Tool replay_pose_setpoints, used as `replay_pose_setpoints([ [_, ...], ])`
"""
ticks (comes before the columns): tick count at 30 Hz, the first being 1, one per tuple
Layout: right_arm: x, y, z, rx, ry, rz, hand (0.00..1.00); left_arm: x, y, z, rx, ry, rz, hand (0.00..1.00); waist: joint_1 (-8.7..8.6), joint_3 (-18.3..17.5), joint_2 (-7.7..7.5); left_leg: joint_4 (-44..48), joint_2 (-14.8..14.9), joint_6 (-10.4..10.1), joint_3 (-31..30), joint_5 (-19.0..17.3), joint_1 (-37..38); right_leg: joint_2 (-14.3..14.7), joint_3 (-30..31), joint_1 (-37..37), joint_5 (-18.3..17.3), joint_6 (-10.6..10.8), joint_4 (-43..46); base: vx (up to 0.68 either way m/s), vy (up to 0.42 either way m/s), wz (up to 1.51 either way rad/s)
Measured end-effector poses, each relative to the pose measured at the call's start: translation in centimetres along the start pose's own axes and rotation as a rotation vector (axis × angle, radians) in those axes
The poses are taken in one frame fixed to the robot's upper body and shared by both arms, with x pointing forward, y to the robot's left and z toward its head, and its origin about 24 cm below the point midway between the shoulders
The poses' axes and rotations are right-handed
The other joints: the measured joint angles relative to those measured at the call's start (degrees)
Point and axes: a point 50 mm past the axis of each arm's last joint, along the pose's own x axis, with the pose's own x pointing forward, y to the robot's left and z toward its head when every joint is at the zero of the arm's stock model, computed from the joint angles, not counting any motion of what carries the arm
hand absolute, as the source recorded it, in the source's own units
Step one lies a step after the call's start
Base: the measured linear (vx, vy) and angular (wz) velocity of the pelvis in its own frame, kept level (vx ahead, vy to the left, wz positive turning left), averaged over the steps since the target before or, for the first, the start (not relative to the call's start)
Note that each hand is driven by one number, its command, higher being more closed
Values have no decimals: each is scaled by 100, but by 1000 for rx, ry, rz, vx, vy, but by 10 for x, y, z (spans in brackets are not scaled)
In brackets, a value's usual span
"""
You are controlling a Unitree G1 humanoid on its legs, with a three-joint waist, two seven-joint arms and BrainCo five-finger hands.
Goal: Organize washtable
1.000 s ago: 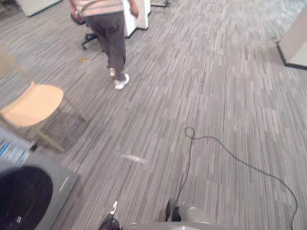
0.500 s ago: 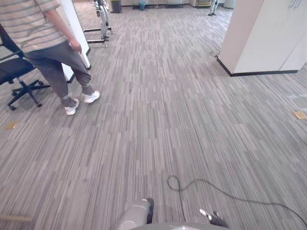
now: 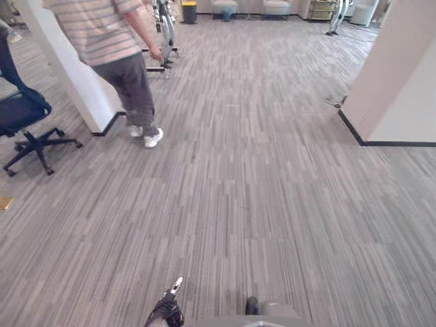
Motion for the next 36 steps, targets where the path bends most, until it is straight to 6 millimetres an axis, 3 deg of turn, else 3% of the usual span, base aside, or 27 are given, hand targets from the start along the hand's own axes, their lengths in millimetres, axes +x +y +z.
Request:
replay_pose_setpoints([
  [2, 4, 17, 16, -23, -42, 42, 0, -3, 11, -4, -1, 5, 18, 0, 125, 50, -90, 811, 141, 398, 433, -345, -751, 131, 230, 866, -354, -277, -464, 152, -113, -38],
  [3, 6, 27, 26, -27, -63, 63, 0, -2, 11, 1, 15, -11, 12, 0, 235, 78, -106, 650, 69, 359, 544, -665, -1317, 129, 314, 1242, -513, -167, -694, -66, 38, -19],
  [4, 8, 32, 32, -25, -71, 70, 0, -1, 11, 4, 13, -21, 10, 0, 313, 139, -123, 218, -28, 316, 547, -811, -1452, 103, 369, 1438, -573, -182, -753, -181, 114, -38],
  [6, 10, 53, 52, -40, -116, 118, 0, -1, 14, 6, 44, -32, 12, 0, 527, 274, -166, -1551, -185, 330, 765, -1042, -1743, -46, 651, 1833, -878, -74, -768, -318, 176, -75],
  [8, 8, 77, 72, -78, -198, 184, 0, -8, 29, -11, 38, 9, 49, 0, 569, 217, -57, -4346, -69, 73, 664, -476, -1961, -79, 959, 2223, -1383, -11, -925, -93, 143, -70],
  [9, 8, 78, 71, -89, -195, 188, 0, -10, 33, -15, 36, 22, 61, 0, 580, 199, -40, -4540, -37, 80, 631, -398, -2069, -87, 987, 2348, -1492, 42, -963, 430, 69, -37],
  [10, 8, 78, 55, -109, -143, 189, 0, -16, 48, -28, 36, 67, 104, 0, 670, 102, -231, -4199, -122, 131, 906, 67, -2129, -303, 1080, 2625, -1753, 97, -851, 667, 40, -48],
  [11, 7, 76, 42, -125, -109, 191, 0, -24, 62, -45, 36, 129, 141, 0, 687, -72, -380, -4064, -194, 252, 1194, 524, -2057, -437, 1250, 2434, -1866, 191, -78, 784, 30, -45],
  [12, 7, 76, 39, -120, -104, 191, 0, -27, 66, -50, 15, 149, 158, 0, 656, -124, -450, -4043, -236, 319, 1236, 606, -1994, -492, 1291, 2192, -1807, 292, 554, 811, 46, -31],
  [13, 6, 75, 31, -102, -84, 188, 0, -25, 72, -44, 42, 141, 165, 0, 643, -131, -591, -4174, -461, 490, 1326, 479, -1680, -625, 1400, 1621, -1352, 944, 2040, 780, 62, 21],
  [14, 5, 72, 27, -98, -71, 183, 0, -23, 73, -38, 78, 135, 159, 0, 525, -78, -719, -4369, -694, 598, 1232, 375, -1288, -631, 1572, 1155, -393, 1548, 3301, 701, 63, 41],
  [15, 6, 71, 27, -94, -68, 182, 0, -22, 75, -34, 99, 131, 157, 0, 464, -30, -731, -4413, -779, 635, 1151, 317, -1087, -641, 1562, 992, -181, 1659, 3751, 497, 41, 75],
  [16, 6, 66, 27, -77, -68, 170, 0, -21, 74, -34, 106, 138, 151, 0, 312, 4, -642, -4467, -853, 735, 959, 202, -700, -737, 1206, 713, -236, 1452, 4328, 292, 45, 66],
  [17, 7, 59, 27, -60, -69, 155, 0, -19, 68, -34, 116, 143, 133, 0, 286, 35, -575, -4585, -828, 797, 804, 64, -253, -845, 851, 497, -504, 1090, 4437, 236, 25, 54],
  [19, 7, 55, 29, -42, -72, 144, 0, -19, 66, -35, 110, 145, 124, 0, 303, 59, -450, -5012, -698, 834, 688, -40, 351, -907, 514, 223, -962, 771, 3692, 32, 31, 18],
  [20, 7, 55, 29, -38, -74, 145, 0, -19, 66, -35, 99, 144, 126, 0, 314, 57, -441, -5114, -653, 837, 649, -106, 470, -900, 436, 119, -1077, 747, 3294, -146, 52, 23],
  [21, 7, 55, 30, -24, -81, 145, 0, -20, 67, -37, 51, 142, 142, 0, 298, 60, -437, -5123, -535, 805, 536, -349, 682, -843, 289, -50, -1136, 770, 1796, -155, 45, 26],
  [23, 7, 54, 29, -12, -79, 140, 0, -20, 68, -38, 13, 142, 157, 0, 297, 59, -438, -5065, -500, 757, 438, -508, 778, -803, 272, -59, -998, 837, 750, -96, -2, 31],
  [24, 7, 54, 28, -8, -75, 140, 0, -22, 69, -40, -27, 141, 172, 0, 312, 50, -463, -5023, -499, 678, 371, -650, 912, -789, 281, -51, -475, 790, -164, 5, -73, 33],
  [25, 6, 57, 26, -10, -70, 145, 0, -22, 70, -41, -46, 138, 180, 0, 313, 44, -482, -5015, -507, 604, 365, -716, 961, -798, 277, -36, -200, 770, -377, 22, -72, 25],
  [26, 9, 49, 25, -44, -33, 122, 0, -22, 72, -43, 12, 164, 174, 0, 232, -38, -485, -5168, -178, 383, 111, -955, 1097, -670, 39, 836, 460, 851, -1545, 19, -30, 7],
  [36, 9, 48, 25, -44, -32, 121, 0, -22, 72, -42, 15, 161, 188, 0, 221, -20, -514, -5261, -181, 383, -48, -948, 1038, -667, -73, 843, 457, 847, -1666, -3, -6, 7],
])
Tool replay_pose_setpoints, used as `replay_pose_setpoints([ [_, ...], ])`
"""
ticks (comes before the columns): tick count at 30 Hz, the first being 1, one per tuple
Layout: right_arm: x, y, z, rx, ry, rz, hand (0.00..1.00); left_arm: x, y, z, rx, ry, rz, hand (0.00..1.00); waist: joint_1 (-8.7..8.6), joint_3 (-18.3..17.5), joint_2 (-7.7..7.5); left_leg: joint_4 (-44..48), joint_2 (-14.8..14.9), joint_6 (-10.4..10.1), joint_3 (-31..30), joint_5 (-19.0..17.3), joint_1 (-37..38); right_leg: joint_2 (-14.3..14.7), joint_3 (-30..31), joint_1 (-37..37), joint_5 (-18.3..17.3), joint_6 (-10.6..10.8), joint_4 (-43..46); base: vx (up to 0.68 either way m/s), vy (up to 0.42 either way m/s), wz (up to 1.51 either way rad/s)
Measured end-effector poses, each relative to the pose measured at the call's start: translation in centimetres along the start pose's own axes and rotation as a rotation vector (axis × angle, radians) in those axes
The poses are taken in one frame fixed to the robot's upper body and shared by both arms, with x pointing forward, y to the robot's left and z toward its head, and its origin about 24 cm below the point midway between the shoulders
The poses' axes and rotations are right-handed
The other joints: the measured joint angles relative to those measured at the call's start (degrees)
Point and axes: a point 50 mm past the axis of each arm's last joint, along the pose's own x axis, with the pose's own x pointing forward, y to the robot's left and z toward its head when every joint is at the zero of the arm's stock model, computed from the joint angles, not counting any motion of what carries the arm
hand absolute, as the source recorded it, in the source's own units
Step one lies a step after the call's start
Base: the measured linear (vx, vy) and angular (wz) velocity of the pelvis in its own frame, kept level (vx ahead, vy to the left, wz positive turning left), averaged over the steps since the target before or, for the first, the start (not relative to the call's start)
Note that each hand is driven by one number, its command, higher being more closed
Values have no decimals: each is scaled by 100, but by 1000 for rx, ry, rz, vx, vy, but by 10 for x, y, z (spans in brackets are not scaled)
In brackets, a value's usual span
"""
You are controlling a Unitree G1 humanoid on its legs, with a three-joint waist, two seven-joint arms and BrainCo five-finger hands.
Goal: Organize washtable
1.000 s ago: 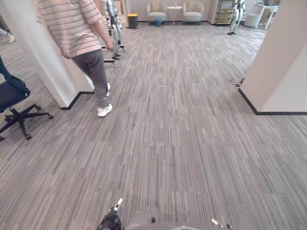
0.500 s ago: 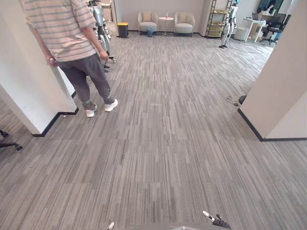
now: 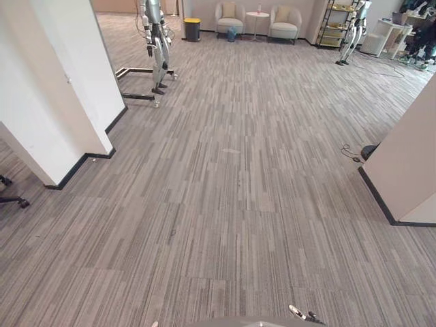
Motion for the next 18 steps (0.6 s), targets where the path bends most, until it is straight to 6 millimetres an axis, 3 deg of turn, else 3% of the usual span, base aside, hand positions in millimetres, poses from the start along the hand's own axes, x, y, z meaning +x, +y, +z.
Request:
replay_pose_setpoints([
  [4, 0, 0, -2, 1, 14, -2, 0, 2, -5, 9, 41, -21, 2, 0, -21, 16, -38, -22, -5, -62, -357, 55, -279, -12, -312, -123, -126, -73, 7, 35, -59, 46],
  [7, 2, 5, 2, 41, 9, 9, 0, 5, -11, 24, 44, -59, 6, 0, -36, 101, -75, 0, 16, -179, -690, 3, -565, -101, -584, -657, -644, -145, 818, 55, -107, 54],
  [9, 3, 12, 7, 38, -2, 26, 0, 6, -11, 29, 46, -69, 18, 0, -20, 272, -168, 77, 88, -277, -631, -99, -499, -118, -525, -944, -1168, -203, 1612, 120, -175, 1],
  [11, 3, 14, 8, 51, -8, 30, 0, 6, -10, 30, 40, -70, 26, 0, -32, 287, -187, 292, 153, -319, -495, -278, -389, -84, -420, -1015, -1454, -256, 1971, 194, -185, -34],
  [13, 3, 21, 4, 84, -1, 43, 0, 6, -8, 32, 4, -76, 37, 0, 7, 301, -281, 1245, 120, -550, -143, -462, -506, 33, -97, -954, -1736, -372, 2237, 183, -235, -85],
  [14, 3, 23, 6, 66, -13, 53, 0, 6, -9, 32, -35, -82, 40, 0, 5, 295, -280, 2366, 73, -568, 136, -464, -863, 128, 145, -885, -1846, -431, 2288, 102, -222, -126],
  [15, 3, 23, 10, 46, -35, 61, 0, 5, -17, 34, -50, -101, 22, 0, 21, 318, -175, 3677, 116, -745, 324, -239, -1380, 305, 350, -732, -1932, -533, 2299, 54, -165, -122],
  [16, 3, 22, 13, 37, -45, 62, 0, 5, -19, 37, -51, -114, 15, 0, 48, 348, -99, 4276, 142, -773, 382, 37, -1648, 398, 482, -675, -1992, -607, 2320, 100, -99, -125],
  [17, 3, 20, 14, 41, -52, 57, 0, 5, -23, 42, -25, -133, -2, 0, 86, 378, -72, 5140, 209, -732, 530, 0, -2109, 482, 680, -567, -2104, -735, 2325, 148, -62, -86],
  [18, 2, 19, 12, 41, -46, 54, 0, 5, -24, 45, -9, -143, -7, 0, 82, 383, -69, 5405, 214, -710, 589, -52, -2328, 483, 748, -502, -2145, -746, 2309, 300, -97, -84],
])
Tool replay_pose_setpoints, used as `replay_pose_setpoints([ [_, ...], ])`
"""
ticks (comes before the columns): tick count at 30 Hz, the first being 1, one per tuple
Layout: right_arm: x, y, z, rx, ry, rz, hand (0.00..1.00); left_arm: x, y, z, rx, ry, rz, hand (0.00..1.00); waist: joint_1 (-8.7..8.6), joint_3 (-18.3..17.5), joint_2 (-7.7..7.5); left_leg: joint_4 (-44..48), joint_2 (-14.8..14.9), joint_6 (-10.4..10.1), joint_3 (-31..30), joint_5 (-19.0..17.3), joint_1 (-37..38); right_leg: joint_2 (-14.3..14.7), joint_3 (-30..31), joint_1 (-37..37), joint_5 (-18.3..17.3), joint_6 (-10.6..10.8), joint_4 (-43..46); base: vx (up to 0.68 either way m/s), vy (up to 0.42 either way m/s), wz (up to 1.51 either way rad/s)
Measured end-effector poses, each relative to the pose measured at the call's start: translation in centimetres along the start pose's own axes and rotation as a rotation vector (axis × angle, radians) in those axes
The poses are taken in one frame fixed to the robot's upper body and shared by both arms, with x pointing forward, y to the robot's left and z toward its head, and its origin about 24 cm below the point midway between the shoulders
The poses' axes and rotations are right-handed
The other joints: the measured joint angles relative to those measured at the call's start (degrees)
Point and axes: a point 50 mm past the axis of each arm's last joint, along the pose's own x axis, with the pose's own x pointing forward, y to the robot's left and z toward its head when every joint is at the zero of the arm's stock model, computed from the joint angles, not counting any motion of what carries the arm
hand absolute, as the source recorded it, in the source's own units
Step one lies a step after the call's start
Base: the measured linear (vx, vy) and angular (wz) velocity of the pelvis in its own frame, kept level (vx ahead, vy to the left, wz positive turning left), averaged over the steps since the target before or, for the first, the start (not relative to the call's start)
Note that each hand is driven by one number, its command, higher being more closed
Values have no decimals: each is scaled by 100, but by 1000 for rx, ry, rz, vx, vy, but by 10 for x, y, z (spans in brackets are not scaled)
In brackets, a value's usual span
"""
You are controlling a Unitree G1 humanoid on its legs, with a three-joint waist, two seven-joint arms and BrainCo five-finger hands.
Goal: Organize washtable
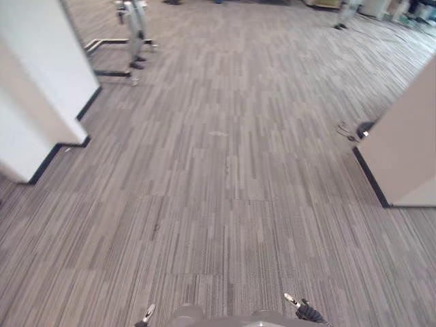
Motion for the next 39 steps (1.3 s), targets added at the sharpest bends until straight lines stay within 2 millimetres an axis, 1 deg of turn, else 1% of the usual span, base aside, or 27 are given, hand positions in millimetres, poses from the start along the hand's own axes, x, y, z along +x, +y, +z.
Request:
replay_pose_setpoints([
  [2, 0, -2, -1, 2, 6, -8, 0, 2, -11, 17, 51, -63, -42, 0, -3, 9, -7, 28, -7, 18, 161, -218, -786, -61, 202, 312, -76, -2, -288, 281, -66, -41],
  [5, 1, -4, -1, 35, 21, -35, 0, 3, -22, 27, 124, -110, -90, 0, 79, 17, -20, -2289, -169, -14, 117, -161, -1259, -371, 331, 876, -135, 212, -853, -35, 110, -22],
  [6, 2, -3, 1, 49, 20, -42, 0, 2, -22, 27, 129, -117, -89, 0, 82, -8, 12, -3248, -202, 3, 44, 168, -1369, -489, 378, 1136, -190, 293, -1104, -21, 161, -25],
  [7, 2, -2, 2, 53, 19, -40, 0, 2, -23, 27, 130, -118, -91, 0, 95, -13, 19, -3613, -196, 29, 81, 341, -1401, -548, 400, 1273, -214, 335, -1211, 272, 214, -52],
  [8, 1, -8, 1, 61, 25, -55, 0, 1, -17, 17, 140, -84, -78, 0, 160, -109, 53, -3781, -191, 69, 231, 1033, -1405, -675, 576, 1442, -302, 414, -1156, 528, 187, -60],
  [9, 1, -8, -2, 68, 30, -54, 0, 1, -14, 8, 127, -51, -71, 0, 230, -233, 52, -3538, -258, 377, 386, 1068, -1402, -788, 717, 1344, -336, 463, -693, 685, 163, -57],
  [10, 1, -5, -2, 75, 32, -48, 0, 1, -11, 7, 132, -44, -62, 0, 249, -296, -35, -3446, -332, 474, 514, 889, -1366, -878, 781, 1208, -327, 493, -268, 694, 136, -34],
  [11, 0, -4, -4, 87, 34, -47, 0, 1, -6, 8, 143, -42, -57, 0, 216, -321, -159, -3259, -501, 695, 648, 603, -1190, -1014, 895, 910, -65, 838, 722, 662, 142, -12],
  [13, 0, -4, -5, 115, 35, -52, 0, 2, -3, 10, 186, -42, -57, 0, 135, -247, -234, -3157, -719, 954, 645, 165, -645, -962, 1050, 395, 1228, 1088, 2407, 478, 123, 8],
  [14, 0, -4, -6, 115, 36, -50, 0, 2, -1, 9, 215, -34, -56, 0, 52, -216, -228, -3225, -799, 1026, 544, 58, -303, -933, 1008, 131, 1544, 1239, 3260, 280, 52, 36],
  [15, -1, -6, -7, 112, 38, -48, 0, 3, 1, 7, 247, -20, -61, 0, -76, -206, -194, -3429, -875, 1073, 358, 10, 208, -896, 817, -219, 1404, 1018, 4063, 259, 22, 36],
  [17, -2, -11, -5, 115, 12, -46, 0, 4, -11, 10, 298, -19, -103, 0, -110, -162, 0, -4062, -755, 1151, 47, -33, 1149, -573, 471, -970, 977, 731, 4414, 62, -20, 30],
  [19, -3, -12, -1, 100, -25, -40, 0, 6, -25, 23, 291, -52, -131, 0, -134, -52, 45, -4367, -687, 1277, -180, -112, 1667, -348, 198, -1626, 657, 694, 3995, -180, -42, 55],
  [20, -5, -16, -2, 105, -35, -52, 0, 7, -36, 30, 285, -75, -154, 0, -170, -47, 37, -4504, -659, 1379, -387, -223, 1915, -249, 31, -1988, 576, 678, 3235, -342, -41, 97],
  [22, -8, -23, -12, 102, -7, -73, 0, 4, -62, 37, 266, -105, -213, 0, -358, -24, 23, -4823, -612, 1432, -897, -576, 2459, -343, -312, -1990, 912, 848, 674, -321, -25, 114],
  [24, -11, -29, -23, 116, 26, -95, 0, 1, -73, 35, 247, -112, -244, 0, -382, -59, 19, -4799, -597, 1492, -1126, -884, 2737, -394, -328, -2071, 1142, 715, 66, 267, -174, 82],
  [25, -13, -40, -24, 87, 36, -113, 0, -3, -74, 16, 243, -68, -259, 0, -457, -253, 263, -4548, -375, 1330, -1274, -1088, 2917, -185, -506, -2077, 1331, 442, 232, 702, -284, 87],
  [27, -13, -39, -25, 77, 47, -110, 0, -3, -80, 19, 218, -80, -270, 0, -494, -269, 287, -3138, -446, 1133, -1097, -1127, 2407, -188, -585, -1931, 1640, 285, 348, 599, -206, 61],
  [28, -12, -44, -16, 46, 31, -114, 0, -4, -84, 20, 171, -85, -272, 0, -467, -214, 488, -1446, -368, 186, -811, -523, 1723, -51, -746, -1616, 1387, 219, 341, 541, -216, 13],
  [29, -9, -40, -3, -3, 0, -93, 0, -5, -82, 21, 141, -93, -262, 0, -299, -121, 557, -61, -164, -142, -457, 579, 1043, 147, -695, -1224, 1144, 37, 185, 504, -203, -8],
  [30, -8, -41, 0, -25, -3, -95, 0, -4, -81, 22, 132, -94, -257, 0, -244, -78, 633, 391, 6, -108, -280, 560, 818, 256, -698, -939, 1099, -11, 64, 334, -182, -31],
  [31, -7, -38, 2, -20, -9, -100, 0, -3, -73, 24, 122, -98, -237, 0, -148, -37, 620, 799, 231, 216, -43, 349, 395, 375, -662, -411, 987, -71, -184, 182, -124, -27],
  [32, -5, -31, 5, -17, -16, -86, 0, -2, -65, 24, 111, -97, -218, 0, -76, -31, 504, 705, 225, 326, 18, 162, 107, 388, -562, -52, 910, -118, -397, 79, -123, -48],
  [34, 1, -9, 18, 7, -53, -35, 0, -1, -50, 19, 87, -88, -180, 0, 42, -53, 356, -381, 131, 346, 72, -154, -390, 347, -247, 534, 858, -74, -862, -70, -53, -65],
  [35, 4, 6, 29, 15, -84, 0, 0, 0, -44, 22, 71, -102, -161, 0, 119, -38, 343, -1553, 131, 344, 78, -210, -592, 304, -49, 811, 765, 55, -1058, -181, 45, -76],
  [36, 5, 19, 36, 4, -104, 35, 0, 0, -40, 18, 47, -92, -145, 0, 187, -46, 358, -2809, 134, 322, 56, -78, -645, 232, 101, 1018, 578, 127, -1156, -196, 78, -70],
  [39, 5, 31, 39, -42, -131, 76, 0, -4, -21, -3, 16, -35, -86, 0, 235, -158, 429, -4663, 201, 209, -179, 566, -778, 107, 379, 1504, -68, 279, -1150, 87, 122, -48],
])
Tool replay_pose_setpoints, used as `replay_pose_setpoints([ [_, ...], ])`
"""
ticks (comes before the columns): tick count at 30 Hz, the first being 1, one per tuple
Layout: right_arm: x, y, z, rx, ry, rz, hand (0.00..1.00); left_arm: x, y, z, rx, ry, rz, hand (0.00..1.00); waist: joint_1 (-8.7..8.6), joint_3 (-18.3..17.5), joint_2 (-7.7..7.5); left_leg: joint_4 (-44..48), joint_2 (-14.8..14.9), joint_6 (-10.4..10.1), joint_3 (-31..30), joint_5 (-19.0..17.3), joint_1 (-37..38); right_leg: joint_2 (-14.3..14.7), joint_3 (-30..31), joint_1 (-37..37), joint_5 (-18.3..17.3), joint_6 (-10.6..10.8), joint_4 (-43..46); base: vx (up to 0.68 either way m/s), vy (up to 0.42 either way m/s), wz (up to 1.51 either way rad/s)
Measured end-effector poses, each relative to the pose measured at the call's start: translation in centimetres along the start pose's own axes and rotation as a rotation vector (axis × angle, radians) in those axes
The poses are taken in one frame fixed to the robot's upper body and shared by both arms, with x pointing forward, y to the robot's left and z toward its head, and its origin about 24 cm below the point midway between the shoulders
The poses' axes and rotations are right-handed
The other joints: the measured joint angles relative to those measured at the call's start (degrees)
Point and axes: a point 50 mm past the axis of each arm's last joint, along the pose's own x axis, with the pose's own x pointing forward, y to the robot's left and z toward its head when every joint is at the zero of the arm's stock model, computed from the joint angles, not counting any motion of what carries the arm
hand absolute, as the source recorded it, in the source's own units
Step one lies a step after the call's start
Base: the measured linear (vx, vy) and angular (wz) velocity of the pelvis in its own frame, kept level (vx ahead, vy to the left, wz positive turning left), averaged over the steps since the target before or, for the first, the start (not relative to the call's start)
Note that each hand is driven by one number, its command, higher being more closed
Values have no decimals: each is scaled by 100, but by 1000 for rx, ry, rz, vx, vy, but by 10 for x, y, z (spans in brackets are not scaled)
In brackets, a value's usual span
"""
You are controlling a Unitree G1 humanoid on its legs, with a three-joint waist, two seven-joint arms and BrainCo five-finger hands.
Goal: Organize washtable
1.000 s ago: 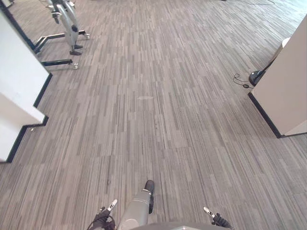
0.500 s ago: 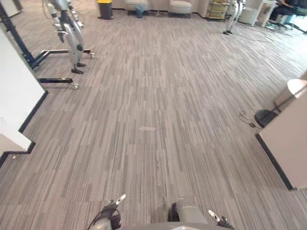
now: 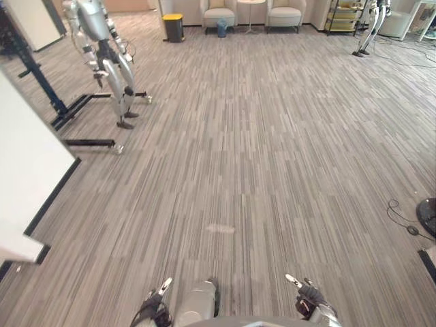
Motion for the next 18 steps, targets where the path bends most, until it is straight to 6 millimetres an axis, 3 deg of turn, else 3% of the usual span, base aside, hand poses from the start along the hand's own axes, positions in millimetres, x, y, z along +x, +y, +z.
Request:
replay_pose_setpoints([
  [1, -2, 0, -8, 7, 17, 0, 0, -2, 11, -7, -2, 27, 28, 0, 50, -106, -114, 202, -12, -146, 297, 484, -40, -175, 103, 147, -220, 121, 43, 642, 131, -69],
  [2, -6, -1, -21, 23, 46, -6, 0, -7, 25, -22, 19, 83, 62, 0, 141, -295, -264, 305, -71, -57, 759, 974, 58, -408, 316, 120, -403, 365, 495, 774, 148, -56],
  [3, -7, 0, -25, 30, 55, -8, 0, -8, 32, -25, 7, 101, 84, 0, 110, -276, -392, 431, -263, 318, 843, 1061, 175, -565, 304, -69, -378, 411, 1284, 753, 120, -21],
  [4, -10, -2, -31, 41, 71, -15, 0, -6, 34, -18, 32, 89, 91, 0, 55, -271, -541, 436, -446, 455, 875, 907, 369, -707, 296, -386, -95, 671, 2194, 533, 132, 34],
  [6, -12, -8, -36, 73, 85, -34, 0, 0, 26, -2, 84, 49, 57, 0, -34, -219, -590, 359, -640, 688, 750, 640, 796, -700, 281, -1132, 1154, 838, 4080, 436, 124, 49],
  [8, -11, -14, -31, 81, 70, -51, 0, 5, 9, 11, 124, 14, 5, 0, -51, -145, -481, 155, -673, 800, 658, 548, 1404, -855, 1, -1537, 1113, 691, 4876, 353, 97, 17],
  [10, -10, -17, -27, 74, 56, -58, 0, 7, -7, 18, 142, -18, -42, 0, -60, -80, -311, -313, -577, 877, 551, 468, 2149, -1046, -436, -1708, 865, 365, 4660, 54, 97, 0],
  [11, -9, -15, -24, 70, 45, -51, 0, 7, -15, 23, 140, -43, -63, 0, -123, -50, -254, -565, -494, 863, 532, 392, 2460, -1042, -569, -1784, 693, 342, 4090, -144, 104, 16],
  [13, -9, -13, -26, 71, 53, -47, 0, 8, -20, 28, 135, -66, -74, 0, -225, -70, -330, -605, -443, 812, 439, 210, 2603, -988, -659, -1851, 643, 443, 2819, -216, 82, 22],
  [14, -9, -13, -27, 70, 56, -46, 0, 7, -24, 26, 128, -62, -83, 0, -247, -83, -355, -541, -417, 770, 405, 103, 2612, -954, -746, -1836, 730, 503, 1789, -224, 22, 8],
  [15, -9, -12, -28, 65, 63, -45, 0, 7, -23, 24, 113, -58, -79, 0, -234, -88, -414, -479, -443, 693, 403, 21, 2607, -941, -795, -1793, 1207, 466, 851, -189, -23, 5],
  [16, -10, -12, -30, 64, 69, -45, 0, 7, -21, 24, 104, -58, -70, 0, -236, -73, -491, -448, -506, 662, 386, -25, 2610, -957, -794, -1777, 1525, 414, 586, -74, -83, 8],
  [17, -11, -11, -34, 62, 79, -43, 0, 7, -17, 23, 92, -53, -54, 0, -252, -77, -571, -425, -555, 606, 340, -93, 2633, -1023, -799, -1749, 1570, 535, 508, 64, -139, 20],
  [18, -12, -17, -35, 56, 85, -57, 0, 6, -16, 16, 76, -30, -45, 0, -261, -170, -468, -461, -447, 542, 248, -128, 2627, -940, -889, -1692, 1549, 501, 384, 108, -137, 23],
])
